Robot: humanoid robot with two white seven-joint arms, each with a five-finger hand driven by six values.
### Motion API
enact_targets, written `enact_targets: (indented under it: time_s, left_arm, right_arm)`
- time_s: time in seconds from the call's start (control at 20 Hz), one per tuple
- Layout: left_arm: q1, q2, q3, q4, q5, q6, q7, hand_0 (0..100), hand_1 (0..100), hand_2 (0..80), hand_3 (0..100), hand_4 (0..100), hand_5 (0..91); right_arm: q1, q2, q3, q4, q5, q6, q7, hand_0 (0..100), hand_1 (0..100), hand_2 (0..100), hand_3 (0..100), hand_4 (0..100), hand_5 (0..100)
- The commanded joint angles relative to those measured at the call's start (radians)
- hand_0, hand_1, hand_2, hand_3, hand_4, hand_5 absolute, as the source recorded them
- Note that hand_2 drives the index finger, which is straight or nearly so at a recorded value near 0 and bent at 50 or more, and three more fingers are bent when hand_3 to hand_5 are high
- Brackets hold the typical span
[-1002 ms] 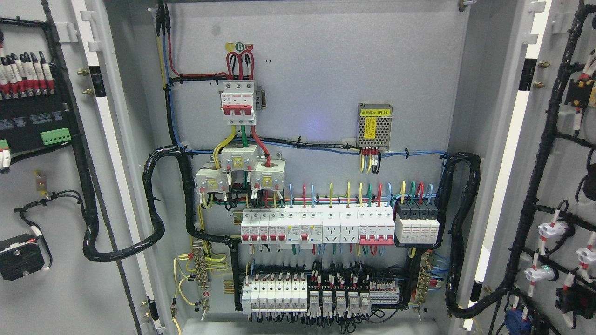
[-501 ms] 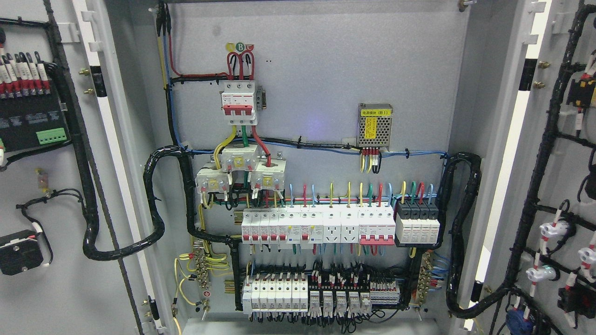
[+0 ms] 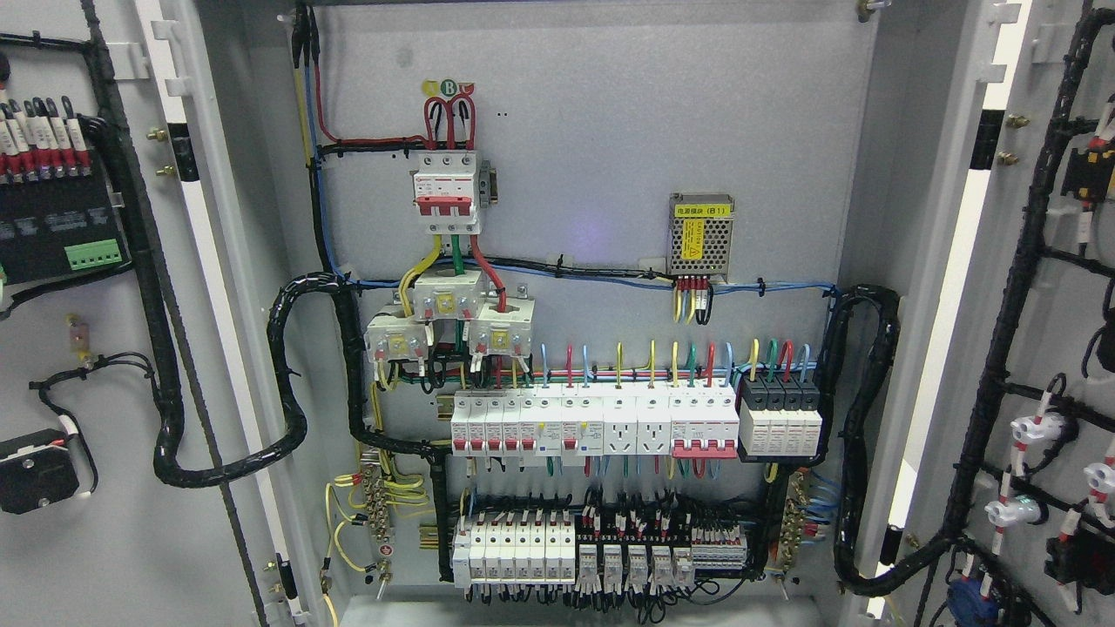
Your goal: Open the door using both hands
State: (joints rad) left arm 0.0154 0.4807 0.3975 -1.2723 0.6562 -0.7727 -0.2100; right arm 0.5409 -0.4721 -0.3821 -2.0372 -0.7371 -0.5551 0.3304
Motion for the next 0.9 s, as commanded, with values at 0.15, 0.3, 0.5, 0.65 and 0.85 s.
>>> enact_targets:
  time_s: [0.15,0.3,0.5,0.65,0.85]
  left_arm:
    - [0.089,-0.005,-0.031,-0.176,0.000,-0.163,0.011,0,0,0.0,0,3,0.0]
    - [0.121,-0.024,-0.051,-0.249,0.000,-0.163,0.012,0,0,0.0,0,3,0.0]
    - [0.167,-0.034,-0.075,-0.332,-0.001,-0.163,0.012,0,0,0.0,0,3,0.0]
    - [0.192,-0.048,-0.121,-0.377,-0.007,-0.163,0.012,0,0,0.0,0,3,0.0]
    - [0.236,-0.050,-0.193,-0.435,-0.012,-0.165,0.015,0,0,0.0,0,3,0.0]
  right_arm:
    - [0.025,0.012,-0.031,0.003,-0.030,0.000,-0.004,23,0,0,0,0,0]
    - [0.031,0.018,-0.035,0.006,-0.031,0.000,-0.004,23,0,0,0,0,0]
    - [0.040,0.029,-0.040,0.006,-0.031,0.000,-0.004,23,0,0,0,0,0]
    - [0.047,0.029,-0.043,0.008,-0.031,0.000,-0.004,23,0,0,0,0,0]
    - [0.048,0.030,-0.043,0.008,-0.033,-0.002,-0.004,23,0,0,0,0,0]
